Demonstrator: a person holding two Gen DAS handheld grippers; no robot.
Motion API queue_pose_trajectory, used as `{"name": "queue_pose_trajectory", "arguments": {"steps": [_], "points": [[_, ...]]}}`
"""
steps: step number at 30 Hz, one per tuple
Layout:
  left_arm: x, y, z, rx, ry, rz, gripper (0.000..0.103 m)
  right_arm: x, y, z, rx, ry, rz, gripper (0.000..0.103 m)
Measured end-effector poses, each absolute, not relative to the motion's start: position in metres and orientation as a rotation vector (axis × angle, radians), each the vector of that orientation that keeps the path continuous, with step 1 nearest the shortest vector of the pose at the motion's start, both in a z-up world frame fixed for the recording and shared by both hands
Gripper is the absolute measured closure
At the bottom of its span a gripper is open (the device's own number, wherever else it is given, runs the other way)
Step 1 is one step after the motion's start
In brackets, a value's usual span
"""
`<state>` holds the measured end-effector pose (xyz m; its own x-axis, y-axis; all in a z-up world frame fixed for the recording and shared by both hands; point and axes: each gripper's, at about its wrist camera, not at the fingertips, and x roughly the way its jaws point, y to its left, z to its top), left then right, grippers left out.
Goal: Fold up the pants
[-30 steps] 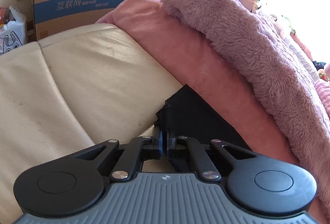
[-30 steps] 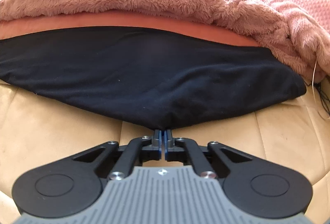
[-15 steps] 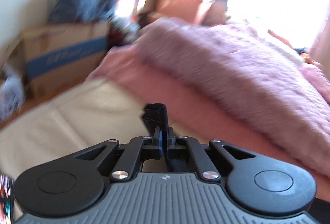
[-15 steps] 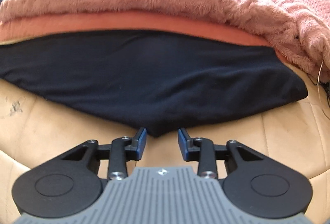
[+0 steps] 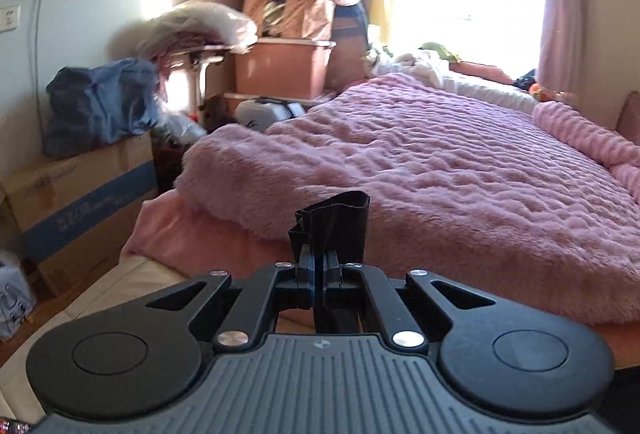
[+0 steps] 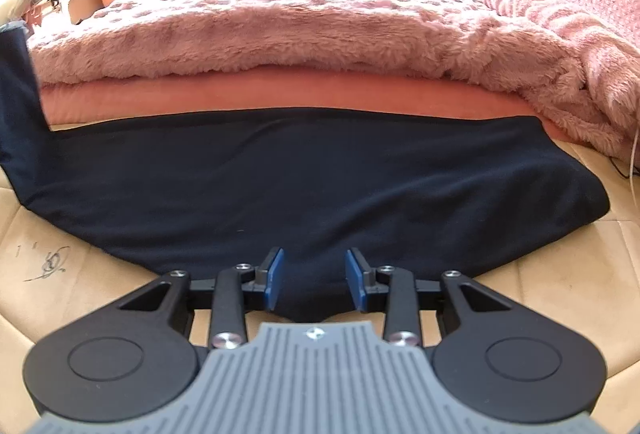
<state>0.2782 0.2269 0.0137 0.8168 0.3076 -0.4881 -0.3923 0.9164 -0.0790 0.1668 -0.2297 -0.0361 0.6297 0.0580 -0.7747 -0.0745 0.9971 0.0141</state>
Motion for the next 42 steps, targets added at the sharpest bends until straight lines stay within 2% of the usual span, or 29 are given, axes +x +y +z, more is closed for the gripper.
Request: {"name": "queue_pose_trajectory", "arguments": {"steps": [8,11,15,17,19,21,26,28,42], "points": [[0.237,0.325,-0.078,-0.365,0.669,0.536,0.1,0.176,-0.255,-0.045,0.017,0.92,0.032,0.073],[0.232,0.345,-0.107,-0.413,0.744,0.569,0.097,0.181,-0.261,-0.048,0.016,0.933,0.025,0.073],[0.23,0.361,-0.11,-0.4,0.78,0.645,0.089,0.193,-0.269,-0.047,-0.005,0.941,0.033,0.073],[0.234,0.354,-0.099,-0.356,0.753,0.628,0.089,0.203,-0.271,-0.045,-0.021,0.935,0.043,0.075],[0.241,0.323,-0.083,-0.282,0.735,0.481,0.089,0.212,-0.269,-0.043,-0.019,0.923,0.067,0.081],[0.248,0.279,-0.078,-0.192,0.74,0.286,0.088,0.222,-0.258,-0.044,-0.004,0.915,0.111,0.082],[0.274,0.192,-0.102,-0.015,0.845,0.032,0.087,0.242,-0.209,-0.061,-0.065,0.922,0.201,0.084],[0.288,0.186,-0.115,-0.005,0.885,0.046,0.088,0.256,-0.195,-0.072,-0.08,0.944,0.234,0.086],[0.377,0.189,-0.127,0.019,0.844,0.084,0.088,0.386,-0.179,-0.098,-0.092,0.901,0.198,0.087]]}}
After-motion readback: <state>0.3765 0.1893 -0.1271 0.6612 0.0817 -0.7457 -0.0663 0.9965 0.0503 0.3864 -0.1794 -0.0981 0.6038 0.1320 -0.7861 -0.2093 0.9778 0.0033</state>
